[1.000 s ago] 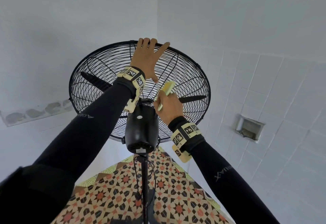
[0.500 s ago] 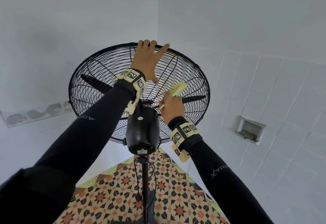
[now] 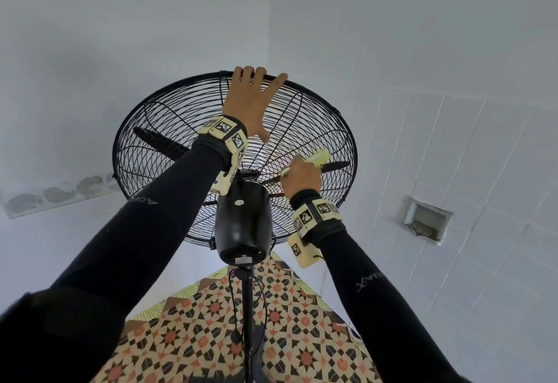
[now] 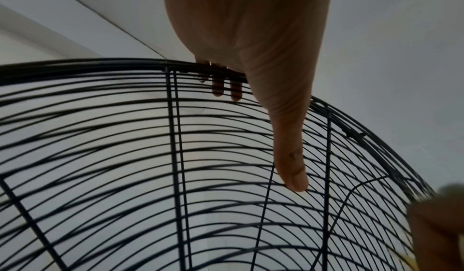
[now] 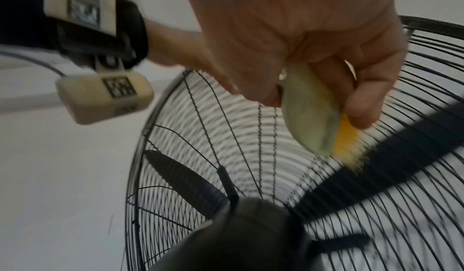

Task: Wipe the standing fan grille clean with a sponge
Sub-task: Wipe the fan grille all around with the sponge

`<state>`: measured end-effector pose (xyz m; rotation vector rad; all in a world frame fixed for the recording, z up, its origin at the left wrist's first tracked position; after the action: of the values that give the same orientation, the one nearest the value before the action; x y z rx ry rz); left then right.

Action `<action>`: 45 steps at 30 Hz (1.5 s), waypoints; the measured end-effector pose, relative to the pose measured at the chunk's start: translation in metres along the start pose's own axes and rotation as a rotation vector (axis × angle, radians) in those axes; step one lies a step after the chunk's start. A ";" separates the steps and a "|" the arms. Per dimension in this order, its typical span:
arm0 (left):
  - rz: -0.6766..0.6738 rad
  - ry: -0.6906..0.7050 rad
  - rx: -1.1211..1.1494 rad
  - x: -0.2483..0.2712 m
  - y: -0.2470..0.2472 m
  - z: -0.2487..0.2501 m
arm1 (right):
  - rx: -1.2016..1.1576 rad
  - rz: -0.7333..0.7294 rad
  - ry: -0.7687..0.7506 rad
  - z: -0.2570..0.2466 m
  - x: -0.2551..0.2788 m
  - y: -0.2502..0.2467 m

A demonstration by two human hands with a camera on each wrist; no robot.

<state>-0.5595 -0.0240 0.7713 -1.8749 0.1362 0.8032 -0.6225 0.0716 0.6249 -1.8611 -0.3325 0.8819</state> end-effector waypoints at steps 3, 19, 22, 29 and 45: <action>0.016 0.002 0.016 0.000 -0.001 -0.001 | -0.045 0.142 -0.140 -0.023 0.007 -0.015; 0.076 0.049 0.047 0.000 0.000 0.002 | -0.168 0.333 -0.172 -0.029 0.006 -0.081; 0.057 0.039 0.036 0.000 0.000 0.003 | -0.181 0.249 -0.100 -0.017 -0.001 -0.055; 0.051 0.020 0.017 0.000 0.001 -0.002 | -0.192 0.284 -0.163 -0.020 0.002 -0.050; 0.070 0.018 -0.016 0.000 0.000 0.000 | -0.439 0.384 -0.290 -0.016 -0.001 -0.065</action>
<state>-0.5589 -0.0242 0.7711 -1.9011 0.2081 0.8379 -0.6021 0.0892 0.6858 -2.2457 -0.3749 1.4386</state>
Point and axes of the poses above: each hand's wrist, its own x-axis away from the middle knuckle, its own y-axis out of the palm, z = x × y, the point moved 8 cm from there along -x, towards the middle knuckle, and after that the axes turned 13 degrees about x, right-handed, at the moved point
